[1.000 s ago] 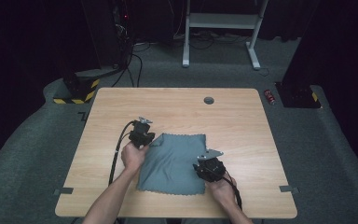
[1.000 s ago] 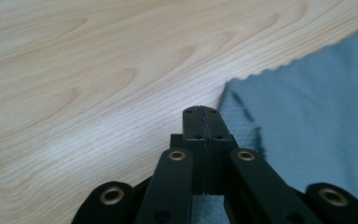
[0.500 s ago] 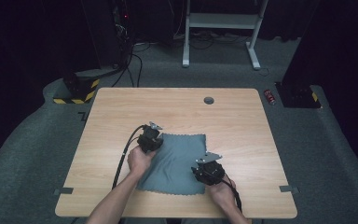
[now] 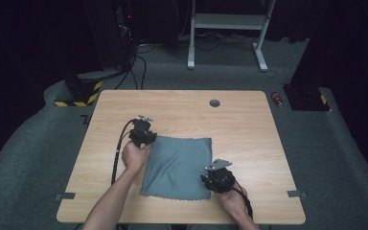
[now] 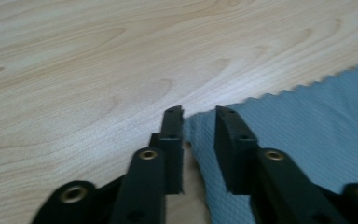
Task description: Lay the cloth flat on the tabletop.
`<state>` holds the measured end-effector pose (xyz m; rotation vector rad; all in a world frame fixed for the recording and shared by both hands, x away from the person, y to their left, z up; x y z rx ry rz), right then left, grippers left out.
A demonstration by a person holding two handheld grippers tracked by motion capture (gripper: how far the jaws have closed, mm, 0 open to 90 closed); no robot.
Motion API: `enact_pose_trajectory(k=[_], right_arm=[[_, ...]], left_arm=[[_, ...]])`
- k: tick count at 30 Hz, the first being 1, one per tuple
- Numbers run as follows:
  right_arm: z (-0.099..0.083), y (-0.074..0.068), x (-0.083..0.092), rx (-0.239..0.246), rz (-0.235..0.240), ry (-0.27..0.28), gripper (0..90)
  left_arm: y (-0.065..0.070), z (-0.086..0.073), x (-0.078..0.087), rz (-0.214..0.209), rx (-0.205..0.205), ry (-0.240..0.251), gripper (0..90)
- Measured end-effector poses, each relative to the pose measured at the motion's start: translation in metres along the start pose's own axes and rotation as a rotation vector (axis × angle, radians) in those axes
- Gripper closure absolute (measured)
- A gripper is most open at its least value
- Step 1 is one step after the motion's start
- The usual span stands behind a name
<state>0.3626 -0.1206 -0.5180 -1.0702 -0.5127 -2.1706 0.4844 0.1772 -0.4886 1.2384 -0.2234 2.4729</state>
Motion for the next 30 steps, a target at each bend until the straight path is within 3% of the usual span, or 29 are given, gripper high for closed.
enact_pose_trajectory(k=[3, 6, 8, 11, 16, 17, 19, 26, 30], right_arm=[[0.0, 0.0, 0.0, 0.011, -0.002, -0.002, 63.4], [-0.003, 0.0, 0.001, 0.02, 0.006, 0.007, 66.2], [-0.004, 0.001, 0.002, 0.018, 0.012, 0.009, 66.9], [-0.003, 0.001, 0.002, 0.035, 0.016, 0.006, 67.4], [-0.003, 0.003, 0.002, 0.032, 0.025, 0.005, 66.4], [-0.004, 0.004, 0.002, 0.033, 0.024, 0.008, 66.2], [-0.004, 0.005, 0.002, 0.033, 0.029, 0.007, 65.8], [-0.005, 0.01, 0.004, 0.041, 0.033, -0.003, 65.7], [-0.006, 0.014, 0.004, 0.044, 0.039, -0.01, 65.7]], left_arm=[[0.009, -0.017, 0.015, -0.055, -0.036, 0.034, 61.3], [0.022, -0.042, 0.028, -0.087, -0.104, 0.029, 56.3], [0.028, -0.06, 0.033, -0.123, -0.125, 0.013, 55.3], [0.034, -0.084, 0.039, -0.151, -0.125, 0.002, 54.1], [0.037, -0.11, 0.044, -0.155, -0.116, -0.001, 52.4], [0.038, -0.114, 0.046, -0.155, -0.112, 0.017, 51.9], [0.039, -0.119, 0.049, -0.158, -0.107, 0.018, 51.8], [0.049, -0.134, 0.057, -0.11, -0.159, 0.036, 52.0], [0.057, -0.141, 0.062, -0.129, -0.155, 0.038, 52.3]])
Point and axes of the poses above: each handheld gripper's, and its own axes: x roughly backward along the jaws, z roughly out of its top, y roughly to its right, the point moved 1 cm from there along -x, roughly forward along the jaws, and after that the axes turned 4 degrees about -y, right-handed, at the moved point
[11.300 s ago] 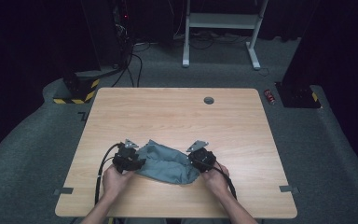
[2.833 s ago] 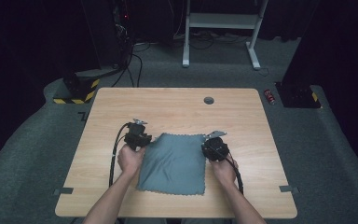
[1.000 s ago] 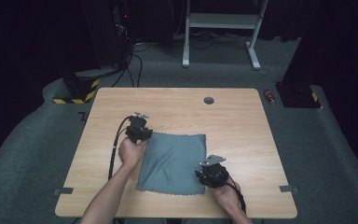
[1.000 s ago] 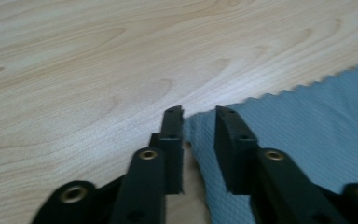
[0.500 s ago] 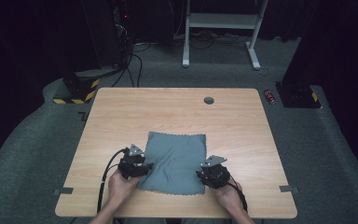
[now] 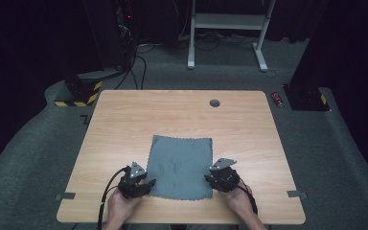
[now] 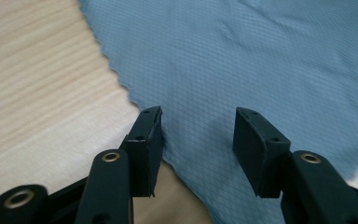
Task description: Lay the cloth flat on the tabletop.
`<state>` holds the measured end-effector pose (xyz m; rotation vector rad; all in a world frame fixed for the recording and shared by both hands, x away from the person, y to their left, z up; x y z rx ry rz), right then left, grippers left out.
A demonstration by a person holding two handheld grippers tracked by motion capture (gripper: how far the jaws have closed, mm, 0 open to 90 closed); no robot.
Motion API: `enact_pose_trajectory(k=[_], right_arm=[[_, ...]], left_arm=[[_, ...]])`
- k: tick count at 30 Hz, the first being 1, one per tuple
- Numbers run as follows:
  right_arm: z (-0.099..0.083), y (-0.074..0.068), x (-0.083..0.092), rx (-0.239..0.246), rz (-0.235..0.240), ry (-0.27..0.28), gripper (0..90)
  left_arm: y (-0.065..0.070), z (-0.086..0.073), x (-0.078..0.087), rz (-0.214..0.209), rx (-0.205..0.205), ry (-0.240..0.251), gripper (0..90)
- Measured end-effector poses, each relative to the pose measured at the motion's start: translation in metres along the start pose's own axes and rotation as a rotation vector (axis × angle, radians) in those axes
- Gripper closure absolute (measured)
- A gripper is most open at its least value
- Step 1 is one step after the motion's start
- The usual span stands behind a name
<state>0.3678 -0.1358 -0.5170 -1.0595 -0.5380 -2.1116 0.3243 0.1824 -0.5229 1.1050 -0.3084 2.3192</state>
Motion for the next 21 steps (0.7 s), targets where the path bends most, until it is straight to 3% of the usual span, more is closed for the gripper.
enact_pose_trajectory(k=[4, 6, 9, 11, 14, 18, 21], right_arm=[[0.0, 0.005, 0.001, 0.007, -0.003, -0.012, 65.7], [0.0, 0.007, 0.002, -0.014, 0.002, -0.028, 65.0], [0.003, 0.005, 0.003, -0.016, -0.027, -0.029, 63.9], [0.003, 0.001, 0.005, -0.042, -0.003, 0.014, 63.2], [0.004, -0.006, 0.002, -0.05, 0.012, 0.035, 61.8], [0.001, -0.01, -0.004, -0.043, 0.005, 0.031, 60.6], [-0.001, -0.008, -0.002, -0.031, 0.013, 0.028, 59.9]], left_arm=[[0.011, -0.003, 0.003, -0.024, -0.003, -0.002, 52.5], [0.014, -0.003, 0.004, -0.026, -0.006, -0.015, 52.4], [0.012, 0.001, 0.003, -0.018, 0.003, 0.005, 52.3], [0.007, 0.006, 0.001, -0.013, 0.017, 0.028, 51.4], [0.0, 0.015, -0.006, -0.019, 0.044, 0.023, 49.3], [-0.004, 0.016, -0.012, -0.006, 0.035, 0.003, 48.3], [-0.002, 0.011, -0.01, 0.009, 0.004, 0.008, 48.4]])
Point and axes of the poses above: each handheld gripper's, and its own axes: x roughly backward along the jaws, z roughly out of its top, y roughly to its right, the point moved 1 cm from there along -x, roughly forward along the jaws, and after that the axes turned 4 degrees about -y, right-handed, at the moved point
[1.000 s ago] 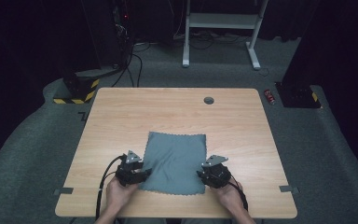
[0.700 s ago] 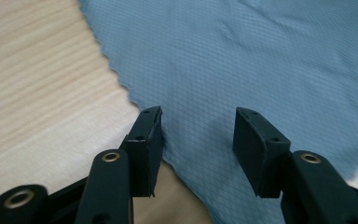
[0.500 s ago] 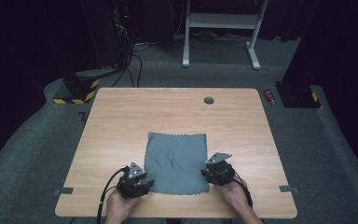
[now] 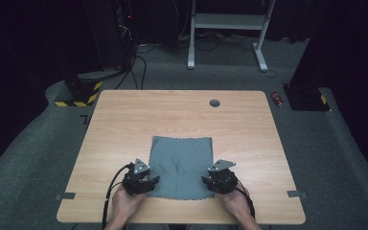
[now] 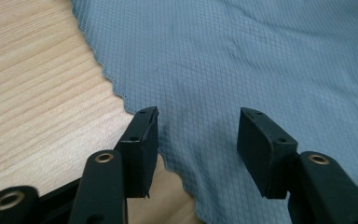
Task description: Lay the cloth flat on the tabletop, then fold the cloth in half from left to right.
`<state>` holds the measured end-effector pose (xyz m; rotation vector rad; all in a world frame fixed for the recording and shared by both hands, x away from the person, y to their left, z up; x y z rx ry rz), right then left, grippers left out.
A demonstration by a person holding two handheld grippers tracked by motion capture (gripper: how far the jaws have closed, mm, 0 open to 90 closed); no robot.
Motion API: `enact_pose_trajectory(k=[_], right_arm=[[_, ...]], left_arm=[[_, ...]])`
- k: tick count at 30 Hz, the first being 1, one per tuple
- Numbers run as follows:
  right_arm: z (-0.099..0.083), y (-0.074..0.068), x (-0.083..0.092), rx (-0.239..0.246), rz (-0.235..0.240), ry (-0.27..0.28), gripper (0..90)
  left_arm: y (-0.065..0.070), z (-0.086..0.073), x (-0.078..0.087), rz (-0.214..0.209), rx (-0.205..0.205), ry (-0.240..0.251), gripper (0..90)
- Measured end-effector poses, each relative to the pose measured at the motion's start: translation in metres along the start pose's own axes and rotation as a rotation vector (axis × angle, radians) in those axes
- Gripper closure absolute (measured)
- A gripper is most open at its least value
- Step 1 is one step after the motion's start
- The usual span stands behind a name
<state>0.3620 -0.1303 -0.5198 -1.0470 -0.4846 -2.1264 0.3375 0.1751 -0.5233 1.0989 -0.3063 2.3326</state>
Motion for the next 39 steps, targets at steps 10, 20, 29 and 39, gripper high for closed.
enact_pose_trajectory(k=[10, 20, 29, 39], right_arm=[[-0.005, 0.007, 0.005, 0.016, 0.004, -0.009, 61.3], [-0.004, 0.007, 0.008, -0.016, -0.009, -0.012, 59.4], [0.016, -0.027, -0.002, 0.024, 0.046, 0.071, 58.5], [0.05, -0.074, -0.029, 0.081, 0.1, 0.09, 65.5]], left_arm=[[0.022, -0.013, 0.01, 0.001, -0.026, -0.005, 50.2], [0.018, -0.007, 0.011, -0.029, -0.001, 0.001, 46.9], [-0.029, 0.024, -0.007, -0.04, 0.096, -0.022, 44.7], [-0.072, 0.064, -0.027, -0.002, 0.169, -0.024, 45.9]])
Point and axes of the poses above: each handheld gripper's, and its own axes: x roughly backward along the jaws, z roughly out of its top, y roughly to its right, the point moved 1 cm from there along -x, roughly forward along the jaws, and after that the axes turned 4 degrees about -y, right-handed, at the moved point
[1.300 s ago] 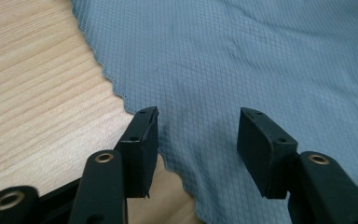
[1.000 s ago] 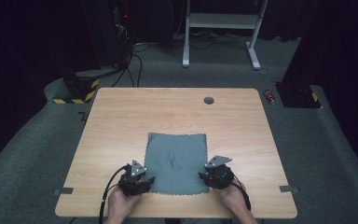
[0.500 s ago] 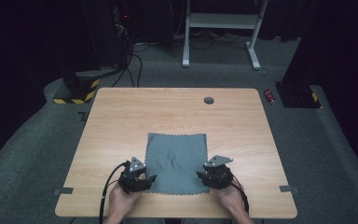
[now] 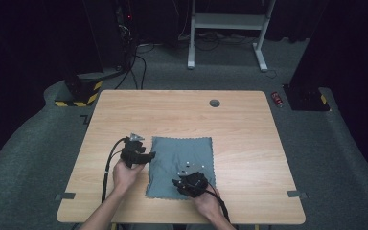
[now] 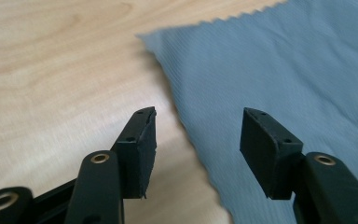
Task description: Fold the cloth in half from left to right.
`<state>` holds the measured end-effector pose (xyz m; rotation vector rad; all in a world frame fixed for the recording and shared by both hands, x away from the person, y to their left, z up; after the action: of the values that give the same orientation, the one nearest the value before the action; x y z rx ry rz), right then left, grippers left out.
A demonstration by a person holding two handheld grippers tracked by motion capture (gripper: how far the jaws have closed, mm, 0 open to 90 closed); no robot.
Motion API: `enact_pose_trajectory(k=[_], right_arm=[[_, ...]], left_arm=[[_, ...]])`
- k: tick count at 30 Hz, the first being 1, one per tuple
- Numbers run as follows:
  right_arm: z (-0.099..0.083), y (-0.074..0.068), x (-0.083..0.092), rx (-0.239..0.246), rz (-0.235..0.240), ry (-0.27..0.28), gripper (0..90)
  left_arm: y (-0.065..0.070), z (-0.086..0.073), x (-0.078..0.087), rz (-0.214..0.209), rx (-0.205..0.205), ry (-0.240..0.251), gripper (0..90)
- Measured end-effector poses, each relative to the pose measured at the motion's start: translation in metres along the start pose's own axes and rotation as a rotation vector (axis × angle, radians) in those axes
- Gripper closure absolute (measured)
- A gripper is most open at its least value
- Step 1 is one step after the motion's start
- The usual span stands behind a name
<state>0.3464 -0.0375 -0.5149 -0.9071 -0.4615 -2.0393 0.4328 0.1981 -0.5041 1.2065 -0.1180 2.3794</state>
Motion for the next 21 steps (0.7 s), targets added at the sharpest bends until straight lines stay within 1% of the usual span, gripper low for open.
enact_pose_trajectory(k=[2, 3, 4, 6, 7, 8, 10, 11, 13, 14, 16, 19, 21], right_arm=[[0.006, -0.008, -0.005, 0.015, 0.017, 0.004, 66.4], [0.008, -0.012, -0.008, 0.021, 0.023, 0.004, 66.5], [0.01, -0.015, -0.01, 0.03, 0.029, 0.006, 66.6], [0.014, -0.022, -0.014, 0.038, 0.047, 0.012, 66.8], [0.015, -0.026, -0.016, 0.04, 0.057, 0.014, 66.9], [0.016, -0.029, -0.017, 0.044, 0.063, 0.014, 66.9], [0.018, -0.036, -0.02, 0.054, 0.079, 0.019, 67.1], [0.019, -0.04, -0.021, 0.062, 0.085, 0.023, 67.2], [0.021, -0.046, -0.023, 0.079, 0.096, 0.027, 67.3], [0.022, -0.049, -0.023, 0.087, 0.1, 0.031, 67.3], [0.024, -0.054, -0.025, 0.099, 0.109, 0.031, 67.3], [0.027, -0.06, -0.028, 0.112, 0.121, 0.035, 67.2], [0.028, -0.065, -0.03, 0.124, 0.13, 0.036, 66.9]], left_arm=[[-0.004, 0.008, -0.005, 0.001, 0.017, -0.01, 46.0], [-0.005, 0.011, -0.007, 0.001, 0.027, -0.001, 46.0], [-0.007, 0.014, -0.01, 0.002, 0.036, -0.007, 46.2], [-0.008, 0.019, -0.015, 0.01, 0.041, -0.012, 46.1], [-0.01, 0.02, -0.016, 0.011, 0.042, -0.002, 46.4], [-0.011, 0.021, -0.019, 0.011, 0.053, 0.004, 46.8], [-0.014, 0.02, -0.025, 0.013, 0.084, -0.003, 47.3], [-0.016, 0.02, -0.027, 0.024, 0.085, -0.012, 47.7], [-0.019, 0.02, -0.03, 0.037, 0.085, -0.001, 49.3], [-0.019, 0.02, -0.031, 0.034, 0.1, 0.005, 49.7], [-0.022, 0.021, -0.032, 0.037, 0.109, 0.018, 51.0], [-0.023, 0.022, -0.033, 0.046, 0.111, 0.029, 52.9], [-0.02, 0.026, -0.035, 0.056, 0.076, 0.001, 53.5]])
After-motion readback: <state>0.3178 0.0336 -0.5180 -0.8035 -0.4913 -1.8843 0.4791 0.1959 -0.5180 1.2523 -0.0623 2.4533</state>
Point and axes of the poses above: each handheld gripper's, and its own axes: x roughly backward along the jaws, z roughly out of its top, y roughly to its right, the point moved 1 cm from there along -x, roughly forward along the jaws, and after that the axes turned 4 degrees about -y, right-handed, at the moved point
